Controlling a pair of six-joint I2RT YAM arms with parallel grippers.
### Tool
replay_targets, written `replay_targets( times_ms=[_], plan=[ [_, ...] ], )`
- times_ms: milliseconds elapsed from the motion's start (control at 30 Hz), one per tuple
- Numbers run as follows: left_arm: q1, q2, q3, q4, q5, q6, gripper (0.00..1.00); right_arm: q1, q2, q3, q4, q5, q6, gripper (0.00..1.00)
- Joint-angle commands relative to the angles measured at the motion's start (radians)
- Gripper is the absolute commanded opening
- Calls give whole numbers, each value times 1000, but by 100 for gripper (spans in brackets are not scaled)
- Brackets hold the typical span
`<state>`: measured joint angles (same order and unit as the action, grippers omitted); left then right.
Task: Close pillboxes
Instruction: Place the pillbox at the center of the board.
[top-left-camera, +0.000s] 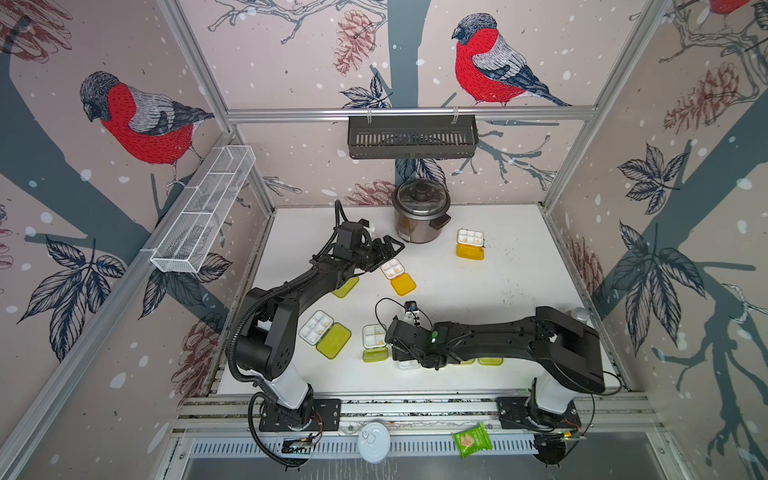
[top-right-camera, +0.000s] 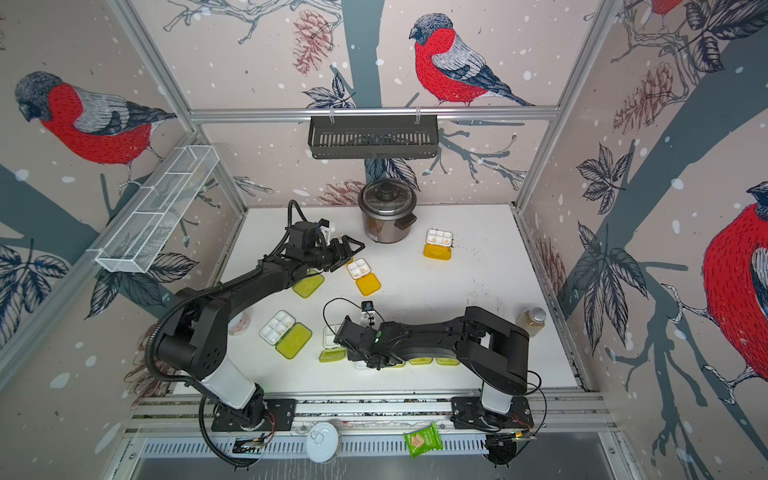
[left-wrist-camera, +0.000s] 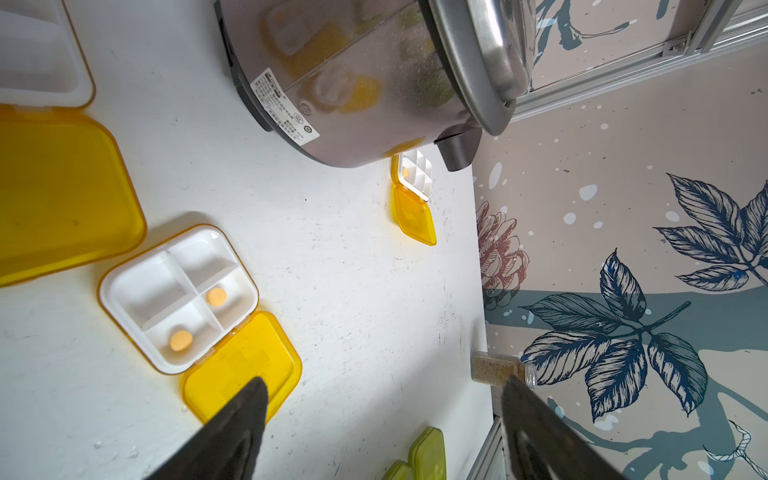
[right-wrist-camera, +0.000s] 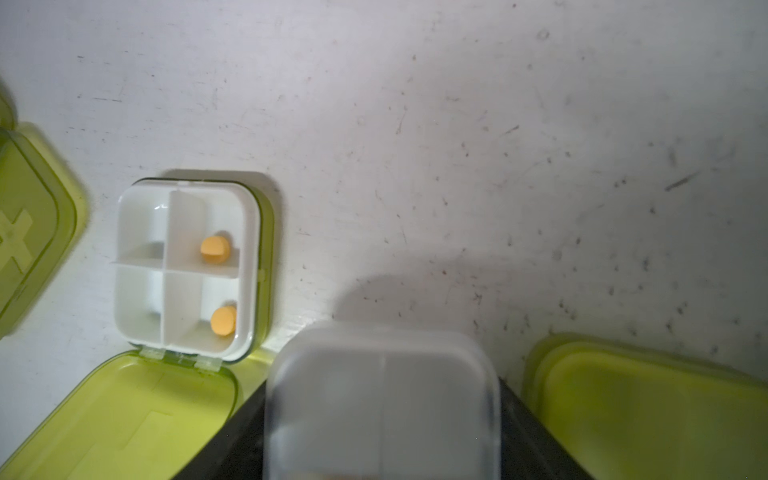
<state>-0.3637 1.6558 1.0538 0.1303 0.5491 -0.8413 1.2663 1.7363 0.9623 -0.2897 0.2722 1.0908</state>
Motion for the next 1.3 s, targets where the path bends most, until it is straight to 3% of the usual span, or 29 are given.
replay_targets(
  times_ms=[0, 500, 967, 1067, 1267],
  plan=[
    [2, 4, -3, 43, 9, -16, 87, 3, 7, -12, 11, 34, 36, 74],
    [2, 9, -5, 58, 31, -27, 87, 12, 16, -25, -6, 79, 60, 83],
    [2, -2, -1, 54, 31, -16, 87, 17, -153, 33, -106, 166, 23, 85],
    [2, -5, -3, 60, 36, -21, 87, -6, -216, 18, -144, 222, 5, 86],
    [0, 14, -6, 84, 70, -41, 87, -172, -353, -56, -157, 237, -97, 90]
  ],
)
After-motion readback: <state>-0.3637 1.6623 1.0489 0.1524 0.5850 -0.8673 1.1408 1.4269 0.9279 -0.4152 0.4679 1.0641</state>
